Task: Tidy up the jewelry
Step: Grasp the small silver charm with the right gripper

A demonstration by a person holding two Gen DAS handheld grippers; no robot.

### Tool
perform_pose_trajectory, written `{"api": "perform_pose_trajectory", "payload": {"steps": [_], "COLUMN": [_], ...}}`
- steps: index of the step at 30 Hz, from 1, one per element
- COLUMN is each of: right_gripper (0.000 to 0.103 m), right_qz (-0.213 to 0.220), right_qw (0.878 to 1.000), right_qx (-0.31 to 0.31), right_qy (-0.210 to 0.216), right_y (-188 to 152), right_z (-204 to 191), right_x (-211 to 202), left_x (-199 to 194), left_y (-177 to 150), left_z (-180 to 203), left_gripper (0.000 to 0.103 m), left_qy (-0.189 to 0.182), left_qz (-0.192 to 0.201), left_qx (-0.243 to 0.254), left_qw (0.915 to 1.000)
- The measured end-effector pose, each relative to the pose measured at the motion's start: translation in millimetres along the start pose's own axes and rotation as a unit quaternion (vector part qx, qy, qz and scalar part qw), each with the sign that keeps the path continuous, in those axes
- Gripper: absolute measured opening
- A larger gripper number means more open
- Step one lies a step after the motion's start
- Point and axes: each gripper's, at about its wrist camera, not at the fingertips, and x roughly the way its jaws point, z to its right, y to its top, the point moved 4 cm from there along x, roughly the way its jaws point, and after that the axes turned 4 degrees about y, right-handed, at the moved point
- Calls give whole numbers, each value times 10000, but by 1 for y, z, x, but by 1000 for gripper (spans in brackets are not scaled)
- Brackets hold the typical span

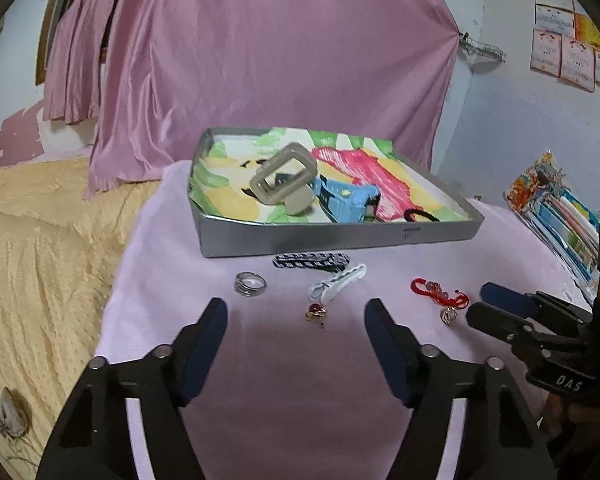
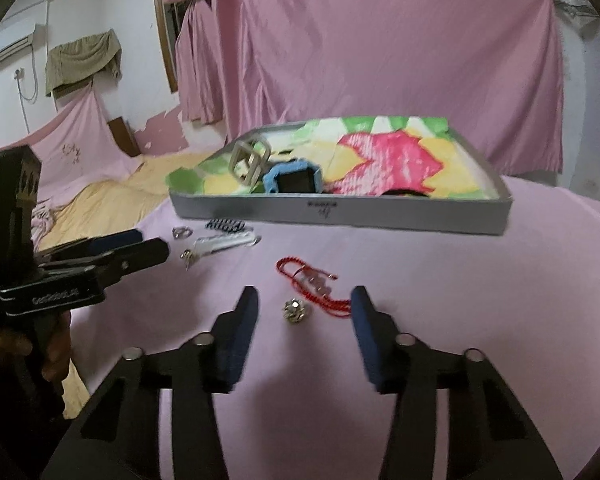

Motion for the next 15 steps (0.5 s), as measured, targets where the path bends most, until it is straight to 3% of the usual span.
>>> {"api": "perform_pose_trajectory", "payload": {"steps": [8, 10, 15], "right_gripper": [32, 24, 23], "right_qz": [-323, -370, -379], "right_qw": [9994, 9993, 9993], "right_qx": [49, 23, 43], "right_qy": [75, 37, 31], "right_y": [-3, -3, 0], "right_z": [-3, -5, -5], "right_x": [14, 16, 18], "left_x": [18, 20, 28], "left_y": [2, 3, 3], "left_z": [9, 11, 14], "left_gripper": [46, 44, 32], "left_qy": [-42, -41, 45], "left_qz": [-371, -399, -567], "left_qx": [76, 108, 195], "left_qw": [9993, 9991, 9982]}}
